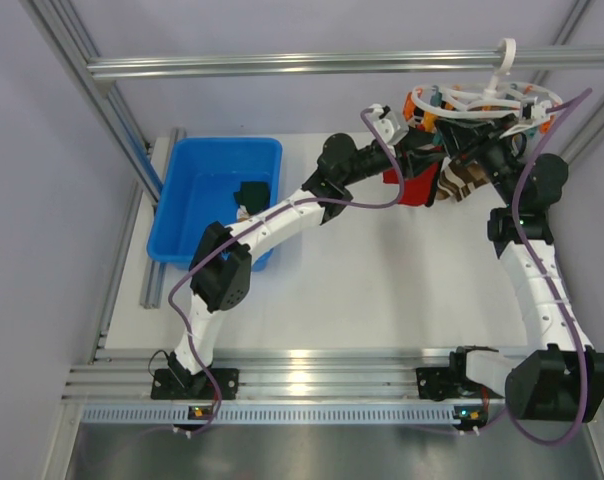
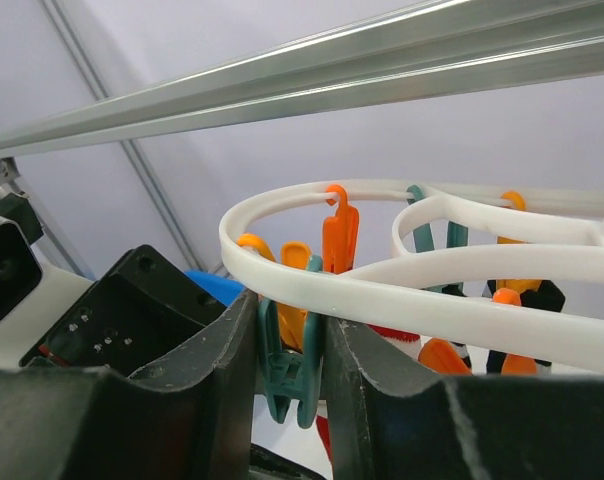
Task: Clip the socks to the hanger
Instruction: Open the clamp at the hanger.
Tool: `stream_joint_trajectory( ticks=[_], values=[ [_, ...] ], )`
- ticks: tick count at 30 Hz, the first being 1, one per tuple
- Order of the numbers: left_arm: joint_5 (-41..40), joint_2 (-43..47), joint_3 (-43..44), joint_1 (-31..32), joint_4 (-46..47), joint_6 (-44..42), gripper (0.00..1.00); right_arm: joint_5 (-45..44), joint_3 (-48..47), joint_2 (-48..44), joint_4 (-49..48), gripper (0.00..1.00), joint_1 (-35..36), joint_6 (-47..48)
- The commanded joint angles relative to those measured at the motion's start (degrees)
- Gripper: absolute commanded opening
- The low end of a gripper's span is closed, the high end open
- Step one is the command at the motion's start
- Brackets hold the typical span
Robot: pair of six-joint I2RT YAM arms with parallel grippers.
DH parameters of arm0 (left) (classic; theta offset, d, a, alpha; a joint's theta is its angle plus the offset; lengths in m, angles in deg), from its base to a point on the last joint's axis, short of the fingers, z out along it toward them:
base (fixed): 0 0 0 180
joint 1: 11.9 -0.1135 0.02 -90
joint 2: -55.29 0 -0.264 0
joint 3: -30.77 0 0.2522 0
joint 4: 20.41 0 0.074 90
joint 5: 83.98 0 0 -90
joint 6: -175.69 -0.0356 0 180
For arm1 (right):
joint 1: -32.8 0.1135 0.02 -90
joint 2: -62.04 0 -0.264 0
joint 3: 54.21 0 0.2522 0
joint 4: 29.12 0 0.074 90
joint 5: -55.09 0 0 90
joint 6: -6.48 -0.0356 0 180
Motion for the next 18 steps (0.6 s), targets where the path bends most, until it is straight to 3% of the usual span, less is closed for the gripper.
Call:
stream_joint_trajectory(
  ticks=[1, 13, 16, 17, 18],
  values=[
    [-0.84, 3.06, 1.42, 0.15, 2.08, 1.38, 0.48, -0.50, -3.43, -0.26, -3.15, 0.00, -0.97, -4.04],
    [-3.12, 2.18, 4.06, 0.24, 2.79, 5.24, 0.43, -1.03, -1.58, -0.87, -2.97, 0.00, -1.06, -8.53],
    [-3.30, 2.27, 4.94, 0.24, 2.17, 4.90, 0.24, -1.20, -1.23, -1.05, -2.10, 0.01, -1.15, -8.89],
    [-3.30, 2.27, 5.11, 0.24, 1.82, 4.64, 0.12, -1.29, -1.40, -1.22, -1.40, 0.04, -1.23, -8.89],
    [-3.13, 2.35, 5.20, 0.24, 1.38, 4.20, 0.07, -1.55, -1.58, -1.31, -0.78, 0.09, -1.32, -8.89]
  ],
)
